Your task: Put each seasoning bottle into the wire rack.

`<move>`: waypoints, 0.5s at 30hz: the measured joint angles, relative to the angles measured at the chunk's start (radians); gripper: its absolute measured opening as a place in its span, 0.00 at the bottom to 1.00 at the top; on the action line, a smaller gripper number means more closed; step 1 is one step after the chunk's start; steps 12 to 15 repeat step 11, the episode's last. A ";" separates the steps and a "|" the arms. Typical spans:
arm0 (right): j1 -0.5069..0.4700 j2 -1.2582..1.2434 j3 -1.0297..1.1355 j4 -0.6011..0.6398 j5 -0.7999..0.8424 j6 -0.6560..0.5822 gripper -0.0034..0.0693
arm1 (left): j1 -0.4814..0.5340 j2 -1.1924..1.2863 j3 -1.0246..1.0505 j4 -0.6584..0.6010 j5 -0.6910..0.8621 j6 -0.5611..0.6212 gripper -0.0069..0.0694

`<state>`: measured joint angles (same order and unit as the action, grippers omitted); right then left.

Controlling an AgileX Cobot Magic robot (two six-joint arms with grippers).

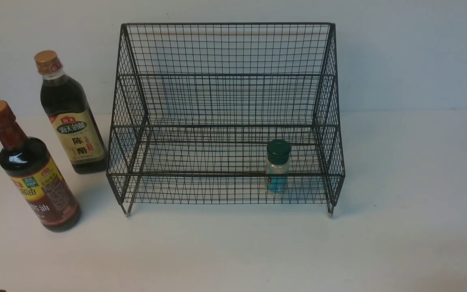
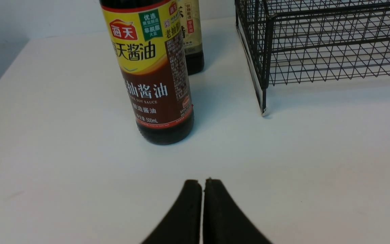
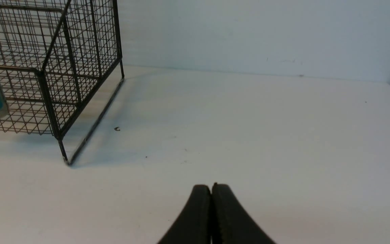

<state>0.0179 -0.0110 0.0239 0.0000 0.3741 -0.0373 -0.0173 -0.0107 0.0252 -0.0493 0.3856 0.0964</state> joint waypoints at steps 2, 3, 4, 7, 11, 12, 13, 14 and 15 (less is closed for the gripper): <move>0.000 0.000 0.000 0.000 0.000 0.000 0.03 | 0.000 0.000 0.000 0.000 0.000 0.000 0.08; 0.000 0.000 0.000 0.000 0.000 0.000 0.03 | 0.000 0.000 0.000 0.000 0.000 0.000 0.08; 0.000 0.000 0.000 0.000 0.000 0.000 0.03 | 0.000 0.000 0.000 0.000 0.000 0.000 0.08; 0.000 0.000 0.000 0.000 0.000 0.000 0.03 | 0.000 0.000 0.000 0.000 0.000 0.000 0.08; 0.000 0.000 0.000 0.000 0.000 -0.022 0.03 | 0.000 0.000 0.000 0.000 0.000 0.000 0.08; 0.000 0.000 0.000 0.000 0.000 -0.022 0.03 | 0.000 0.000 0.000 0.000 0.000 0.000 0.08; 0.000 0.000 0.000 0.000 0.000 -0.022 0.03 | 0.000 0.000 0.000 0.000 0.000 0.000 0.08; 0.000 0.000 0.000 0.000 0.000 -0.022 0.03 | 0.000 0.000 0.000 0.000 0.000 0.000 0.08; 0.000 0.000 0.000 0.000 0.000 -0.022 0.03 | 0.000 0.000 0.000 0.000 0.000 0.000 0.08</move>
